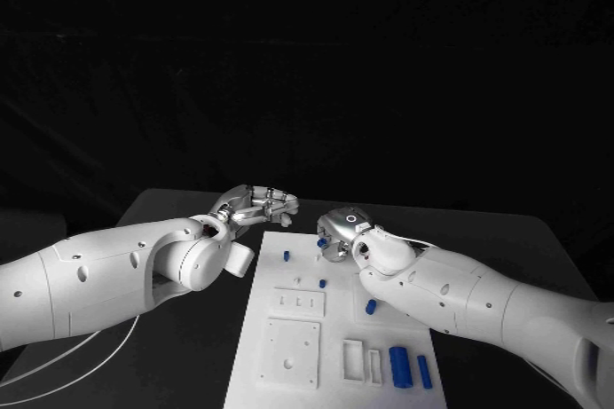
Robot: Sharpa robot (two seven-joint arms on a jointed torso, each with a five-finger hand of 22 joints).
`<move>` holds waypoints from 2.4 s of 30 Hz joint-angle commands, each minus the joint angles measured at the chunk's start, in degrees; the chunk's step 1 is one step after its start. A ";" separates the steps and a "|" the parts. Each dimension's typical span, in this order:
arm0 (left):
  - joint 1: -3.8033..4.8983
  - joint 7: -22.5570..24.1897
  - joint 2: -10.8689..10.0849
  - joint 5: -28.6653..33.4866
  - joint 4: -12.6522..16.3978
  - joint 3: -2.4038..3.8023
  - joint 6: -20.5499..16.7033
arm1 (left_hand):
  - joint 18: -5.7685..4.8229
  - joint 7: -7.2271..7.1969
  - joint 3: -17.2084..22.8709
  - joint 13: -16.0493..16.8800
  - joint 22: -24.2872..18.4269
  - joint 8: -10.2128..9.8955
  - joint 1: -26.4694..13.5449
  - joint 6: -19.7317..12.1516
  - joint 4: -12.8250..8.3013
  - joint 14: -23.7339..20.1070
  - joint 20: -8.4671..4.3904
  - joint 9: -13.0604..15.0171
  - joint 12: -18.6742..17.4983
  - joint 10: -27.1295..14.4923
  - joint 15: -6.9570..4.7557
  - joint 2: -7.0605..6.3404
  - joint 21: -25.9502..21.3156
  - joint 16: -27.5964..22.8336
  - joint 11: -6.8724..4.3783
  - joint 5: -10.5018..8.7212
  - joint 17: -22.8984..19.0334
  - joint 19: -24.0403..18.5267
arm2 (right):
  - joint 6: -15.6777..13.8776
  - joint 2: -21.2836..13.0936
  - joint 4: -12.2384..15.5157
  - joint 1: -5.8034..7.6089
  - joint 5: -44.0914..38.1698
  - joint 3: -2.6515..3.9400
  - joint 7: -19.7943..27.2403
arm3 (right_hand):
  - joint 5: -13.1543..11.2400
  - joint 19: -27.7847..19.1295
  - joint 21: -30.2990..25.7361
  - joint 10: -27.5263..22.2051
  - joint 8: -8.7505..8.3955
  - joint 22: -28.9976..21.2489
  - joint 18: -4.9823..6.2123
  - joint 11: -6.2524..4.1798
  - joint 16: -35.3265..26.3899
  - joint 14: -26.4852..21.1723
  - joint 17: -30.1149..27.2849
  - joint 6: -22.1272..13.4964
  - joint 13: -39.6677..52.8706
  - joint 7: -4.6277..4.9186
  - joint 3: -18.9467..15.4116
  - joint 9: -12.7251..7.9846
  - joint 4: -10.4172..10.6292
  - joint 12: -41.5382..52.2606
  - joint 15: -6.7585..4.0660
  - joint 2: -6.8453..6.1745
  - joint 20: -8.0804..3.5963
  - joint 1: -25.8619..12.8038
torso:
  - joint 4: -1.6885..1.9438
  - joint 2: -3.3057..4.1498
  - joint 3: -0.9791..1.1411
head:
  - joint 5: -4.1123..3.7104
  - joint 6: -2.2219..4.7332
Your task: Assemble the parts on the task board
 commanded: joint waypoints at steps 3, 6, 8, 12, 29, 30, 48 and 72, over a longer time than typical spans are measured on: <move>0.19 0.32 -0.04 -0.25 0.16 0.06 -0.09 | -0.23 0.36 0.01 0.09 0.80 -0.28 -0.54 -0.08 -0.29 -0.44 0.05 0.10 -0.41 -0.10 -0.05 -0.05 -0.30 -0.32 0.02 -0.23 -0.07 -0.20 | -0.19 0.02 -0.12 -0.11 2.01 -0.05 0.71 | -0.29 1.39 -0.09 -2.88 -1.29 0.83 2.74 1.12 -0.24 0.02 -0.40 -1.96 -0.49 0.79 -1.54 -0.89 0.39 -0.13 1.12 -1.85 -1.72 -0.20 | -0.02 0.01 -0.03 | 0.03 0.04; 0.21 0.30 -0.08 -0.25 0.16 0.06 -0.10 | -0.23 0.37 0.02 0.09 0.80 -0.31 -0.53 -0.10 -0.31 -0.44 0.06 0.10 -0.45 -0.11 -0.05 -0.08 -0.30 -0.32 0.03 -0.22 -0.07 -0.21 | -0.17 -0.03 0.06 -0.11 2.18 -0.05 0.85 | -0.17 1.23 -0.27 -3.99 -1.66 0.73 2.74 1.46 -0.31 -0.06 -0.65 -2.62 -0.77 1.10 -2.09 -1.08 0.77 -0.09 1.44 -2.35 -1.61 -0.05 | 0.00 0.01 -0.02 | 0.00 0.05; 0.21 0.36 -0.10 -0.25 0.18 0.06 -0.14 | -0.23 0.37 0.03 0.09 0.80 -0.32 -0.53 -0.11 -0.32 -0.45 0.06 0.10 -0.47 -0.11 -0.05 -0.09 -0.30 -0.33 0.04 -0.22 -0.07 -0.21 | -0.20 -0.01 0.13 -0.11 2.74 -0.05 1.00 | -0.08 1.15 -0.35 -4.32 -1.77 0.70 2.74 1.56 -0.34 -0.10 -0.78 -2.81 -0.86 1.20 -2.34 -1.16 0.95 -0.07 1.55 -2.63 -1.54 -0.04 | 0.00 0.01 0.00 | 0.03 -0.01; 0.21 0.47 -0.03 -0.25 0.19 0.06 -0.18 | -0.23 0.39 0.06 0.10 0.80 -0.35 -0.58 -0.13 -0.31 -0.45 0.07 0.10 -0.51 -0.12 -0.04 -0.08 -0.31 -0.33 0.05 -0.21 -0.08 -0.21 | -0.36 0.00 0.13 -0.11 2.86 -0.05 1.08 | 0.07 1.02 -0.52 -5.32 -2.10 0.63 2.74 1.85 -0.40 -0.15 -1.06 -3.37 -1.18 1.44 -2.69 -1.36 1.31 -0.12 1.83 -2.87 -1.43 0.16 | 0.00 0.02 0.00 | 0.30 -0.05; 0.23 0.84 -1.06 -0.25 0.36 0.06 -0.17 | -0.22 0.41 0.25 0.13 0.80 -0.48 -0.45 -0.15 -0.57 -0.47 0.06 0.13 -0.71 -0.11 -0.04 -0.18 -0.34 -0.36 0.08 -0.11 -0.09 -0.25 | -1.54 -9.12 11.08 1.93 9.72 2.60 2.03 | 2.78 0.31 -0.66 -3.99 -2.11 0.93 2.74 1.53 -0.51 -0.15 -2.07 -3.43 -1.07 1.50 -4.42 -1.52 2.25 0.90 1.55 -4.11 -0.69 0.25 | -0.68 -0.13 0.31 | -0.09 1.26; 0.23 0.91 -1.03 -0.25 0.32 0.05 -0.22 | -0.22 0.41 0.26 0.13 0.80 -0.48 -0.44 -0.15 -0.58 -0.47 0.06 0.13 -0.72 -0.11 -0.04 -0.18 -0.34 -0.36 0.08 -0.11 -0.09 -0.25 | -1.35 -10.10 12.24 1.94 10.40 2.98 1.98 | 2.89 0.24 -0.57 -3.35 -2.12 1.01 2.74 1.33 -0.50 -0.15 -2.13 -3.47 -0.86 1.51 -4.73 -1.52 2.20 1.20 1.37 -4.13 -0.66 0.23 | -0.78 -0.21 0.42 | -0.07 1.28; 0.17 1.23 -0.83 -0.25 -0.58 -0.09 0.14 | -0.23 0.49 0.40 0.17 0.80 -0.65 -0.40 -0.29 -0.79 -0.45 0.08 0.13 -0.89 -0.11 -0.03 -0.18 -0.35 -0.36 0.12 -0.10 -0.09 -0.25 | 9.58 -19.19 14.67 1.98 22.61 4.73 2.90 | 4.65 -0.55 5.53 -8.61 -3.95 1.44 2.74 -2.30 5.55 -1.13 3.34 -6.10 56.57 -0.16 -10.88 -1.76 0.37 52.06 -0.80 -2.89 -2.90 -0.07 | -1.59 -0.90 1.45 | -0.25 1.85; 0.15 1.24 -0.72 -0.25 -0.94 -0.15 0.31 | -0.25 0.49 0.48 0.20 0.80 -0.71 -0.54 -0.25 -0.86 -0.46 0.11 0.17 -1.00 -0.06 -0.01 -0.09 -0.36 -0.37 0.13 -0.14 -0.09 -0.26 | 10.33 -13.79 6.10 -0.08 19.27 4.68 3.42 | 4.69 -0.80 10.54 -5.85 -4.66 1.33 2.74 -1.45 7.63 -1.53 8.01 -6.88 63.82 1.03 -9.60 -1.96 0.18 64.00 -1.26 -2.24 -3.74 -0.28 | -1.43 -0.80 0.96 | -1.15 1.03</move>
